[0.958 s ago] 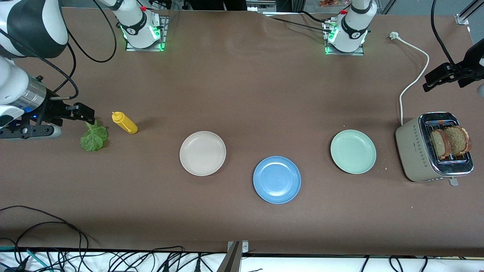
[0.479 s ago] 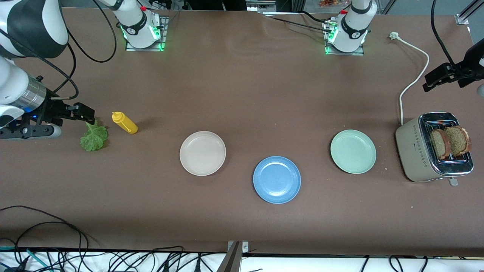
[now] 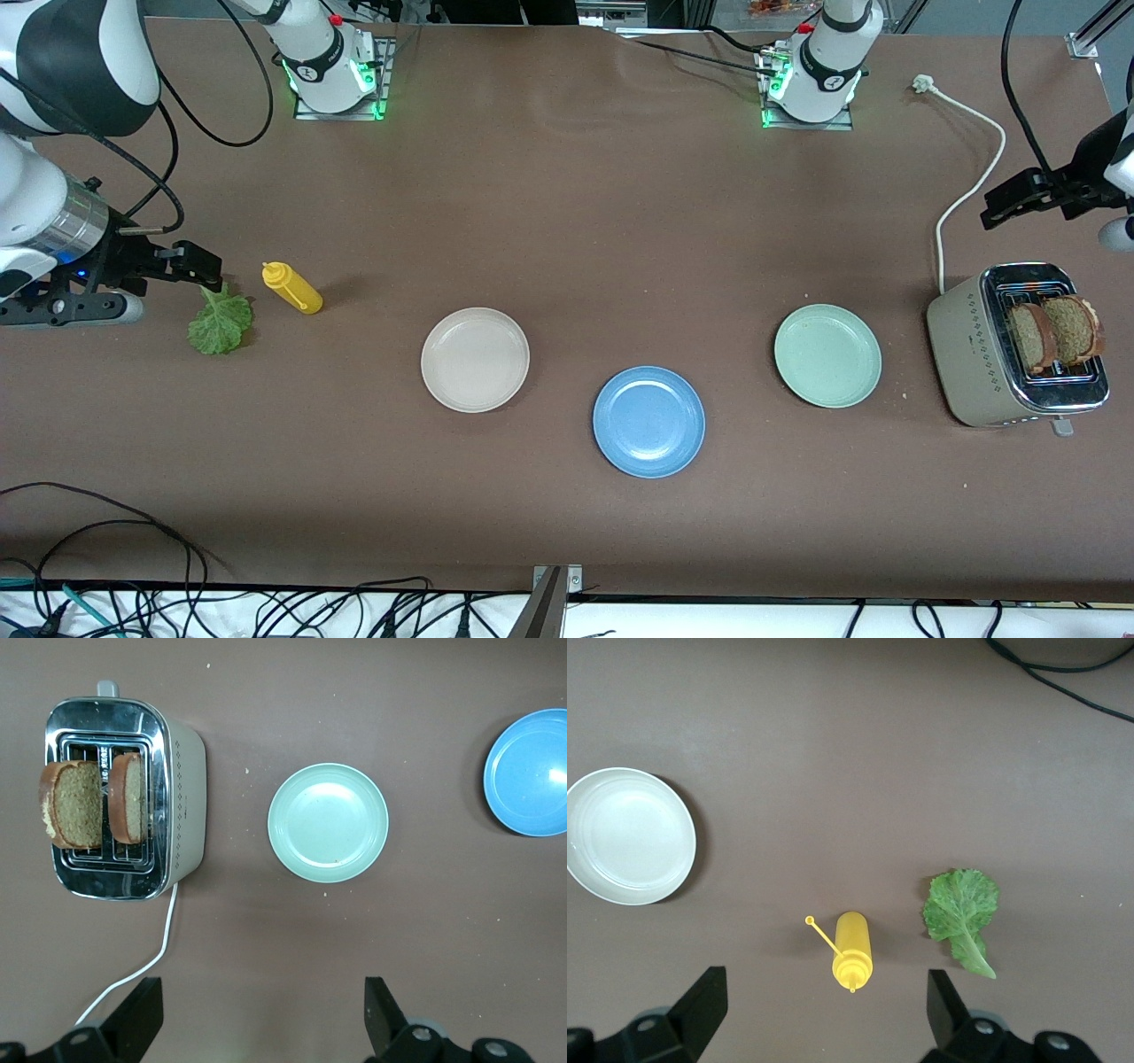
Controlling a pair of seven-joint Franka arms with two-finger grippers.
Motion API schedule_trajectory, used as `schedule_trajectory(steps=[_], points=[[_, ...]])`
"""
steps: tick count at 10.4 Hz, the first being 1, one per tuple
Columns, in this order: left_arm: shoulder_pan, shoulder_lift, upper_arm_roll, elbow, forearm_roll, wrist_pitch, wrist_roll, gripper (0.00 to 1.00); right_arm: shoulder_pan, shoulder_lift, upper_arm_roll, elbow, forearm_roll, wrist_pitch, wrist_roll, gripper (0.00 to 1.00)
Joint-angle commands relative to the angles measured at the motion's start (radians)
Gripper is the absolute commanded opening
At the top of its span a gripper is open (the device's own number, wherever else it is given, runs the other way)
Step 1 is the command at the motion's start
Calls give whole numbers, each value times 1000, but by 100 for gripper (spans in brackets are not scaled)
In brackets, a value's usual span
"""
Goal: Make sandwich in blue plate with both arms
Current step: 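Lower the left gripper over the toaster onto a bread slice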
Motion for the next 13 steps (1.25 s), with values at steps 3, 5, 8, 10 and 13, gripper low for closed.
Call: schedule_trajectory(steps=[3, 5, 8, 10, 13], points=[[62, 71, 0, 12, -32, 19, 21, 100, -1, 8, -1, 30, 15, -27, 1, 100], [77, 117, -2, 10, -14, 61, 21, 100, -1, 8, -1, 30, 15, -27, 1, 100], [82, 196, -2, 12, 53, 94, 27, 100, -1, 8, -1, 30, 15, -27, 1, 100], [98, 244, 0, 12, 86, 158, 28, 100, -1, 8, -1, 30, 15, -27, 1, 100], [154, 296, 0, 13, 84, 247, 51, 100, -4, 10, -1, 30, 15, -27, 0, 100]])
